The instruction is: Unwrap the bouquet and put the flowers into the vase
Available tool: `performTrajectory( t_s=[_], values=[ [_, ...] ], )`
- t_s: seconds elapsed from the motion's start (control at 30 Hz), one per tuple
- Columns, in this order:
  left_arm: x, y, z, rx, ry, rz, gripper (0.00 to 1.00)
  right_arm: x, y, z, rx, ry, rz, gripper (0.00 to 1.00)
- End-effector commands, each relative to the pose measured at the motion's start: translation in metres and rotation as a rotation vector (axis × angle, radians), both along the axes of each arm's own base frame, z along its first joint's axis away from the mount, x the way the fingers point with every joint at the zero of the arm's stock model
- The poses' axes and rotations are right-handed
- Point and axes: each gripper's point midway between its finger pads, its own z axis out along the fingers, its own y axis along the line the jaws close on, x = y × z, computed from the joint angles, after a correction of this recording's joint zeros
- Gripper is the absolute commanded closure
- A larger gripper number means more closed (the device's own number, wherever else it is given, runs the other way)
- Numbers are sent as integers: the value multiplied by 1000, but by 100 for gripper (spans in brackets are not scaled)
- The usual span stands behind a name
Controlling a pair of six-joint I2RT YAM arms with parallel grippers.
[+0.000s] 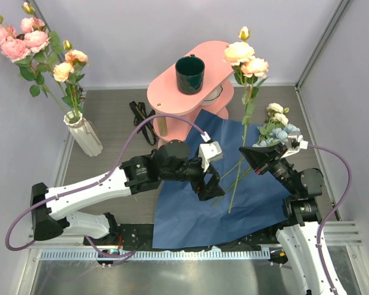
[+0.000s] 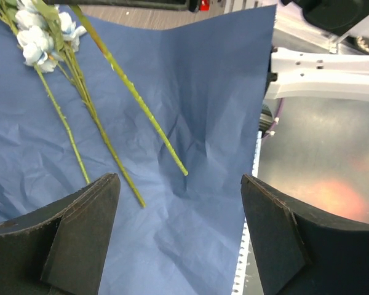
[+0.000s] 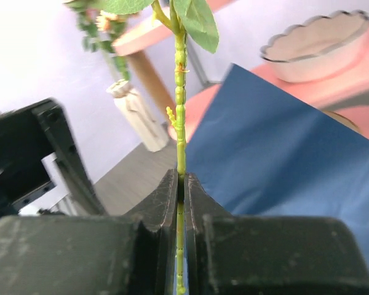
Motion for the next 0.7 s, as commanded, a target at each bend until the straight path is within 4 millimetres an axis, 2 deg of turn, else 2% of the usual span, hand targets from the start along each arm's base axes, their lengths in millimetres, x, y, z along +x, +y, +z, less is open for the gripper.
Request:
performTrajectory(
  t_s=[0.0,0.13,0.17,0.33,0.37,0.4,0.47,0.5,0.57,0.63,0.67],
  values=[
    [-10,2,88,-245,-20,-17,14,-44,24,42,5,-216,225,99],
    [-9,-4,123,-392,122,61,10,-58,27,50,19,-260,271,99],
    [-1,-6,130,-414,136,108,9,-60,28,47,19,-261,285,99],
    [12,-14,166,-482,177,176,9,-69,30,53,26,-297,307,99],
    [14,-17,168,-476,177,186,9,-70,30,53,29,-297,312,99],
    [18,-25,161,-451,186,191,9,-71,30,54,29,-306,318,99],
    [22,-28,167,-432,190,203,8,-73,31,55,35,-308,327,99],
    [27,-34,159,-408,198,219,8,-74,31,55,34,-312,331,99],
    [31,-38,161,-403,217,232,8,-76,31,56,33,-319,331,99],
    [35,-44,158,-392,232,235,11,-77,30,57,34,-328,326,99],
    [35,-45,157,-392,238,232,16,-78,30,57,36,-332,323,99]
  ],
)
